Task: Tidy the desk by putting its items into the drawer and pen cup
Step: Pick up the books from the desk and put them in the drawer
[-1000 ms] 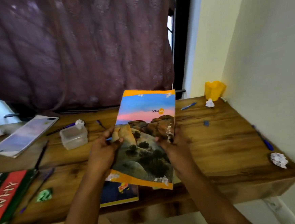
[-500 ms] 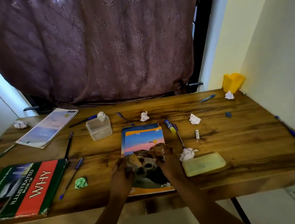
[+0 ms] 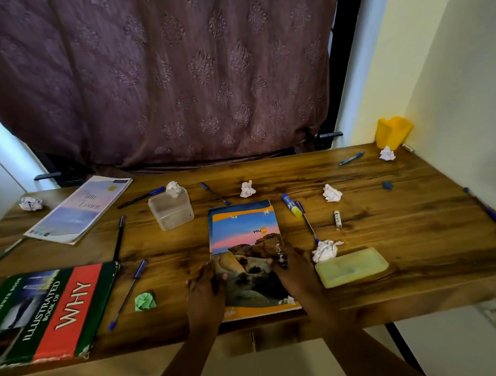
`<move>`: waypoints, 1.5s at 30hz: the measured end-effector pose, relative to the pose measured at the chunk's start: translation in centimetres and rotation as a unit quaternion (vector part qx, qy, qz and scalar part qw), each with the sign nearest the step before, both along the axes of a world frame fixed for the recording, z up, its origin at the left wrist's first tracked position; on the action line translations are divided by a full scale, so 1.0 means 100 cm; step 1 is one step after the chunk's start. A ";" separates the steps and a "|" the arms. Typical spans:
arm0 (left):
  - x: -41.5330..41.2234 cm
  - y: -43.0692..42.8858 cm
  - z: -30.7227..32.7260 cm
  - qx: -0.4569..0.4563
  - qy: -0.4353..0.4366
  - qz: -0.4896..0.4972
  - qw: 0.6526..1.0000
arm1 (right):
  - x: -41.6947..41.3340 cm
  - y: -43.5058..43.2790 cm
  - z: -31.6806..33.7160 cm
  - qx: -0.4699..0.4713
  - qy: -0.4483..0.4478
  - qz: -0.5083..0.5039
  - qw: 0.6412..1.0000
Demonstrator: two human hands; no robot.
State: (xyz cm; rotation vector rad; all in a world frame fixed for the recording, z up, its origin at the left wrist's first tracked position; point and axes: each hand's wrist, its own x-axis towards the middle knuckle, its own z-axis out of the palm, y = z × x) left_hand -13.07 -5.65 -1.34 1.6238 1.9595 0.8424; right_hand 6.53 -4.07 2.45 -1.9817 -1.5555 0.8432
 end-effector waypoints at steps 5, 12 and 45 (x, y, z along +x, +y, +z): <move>0.004 -0.004 0.004 -0.003 -0.013 0.026 1.000 | 0.001 0.004 0.007 -0.012 -0.012 0.025 1.000; 0.014 0.004 -0.003 -0.010 0.030 0.022 0.999 | 0.004 0.014 0.003 -0.018 -0.073 0.044 0.996; -0.057 0.033 0.064 -0.041 -0.082 -0.097 0.991 | -0.056 0.050 0.043 0.079 -0.249 0.311 0.914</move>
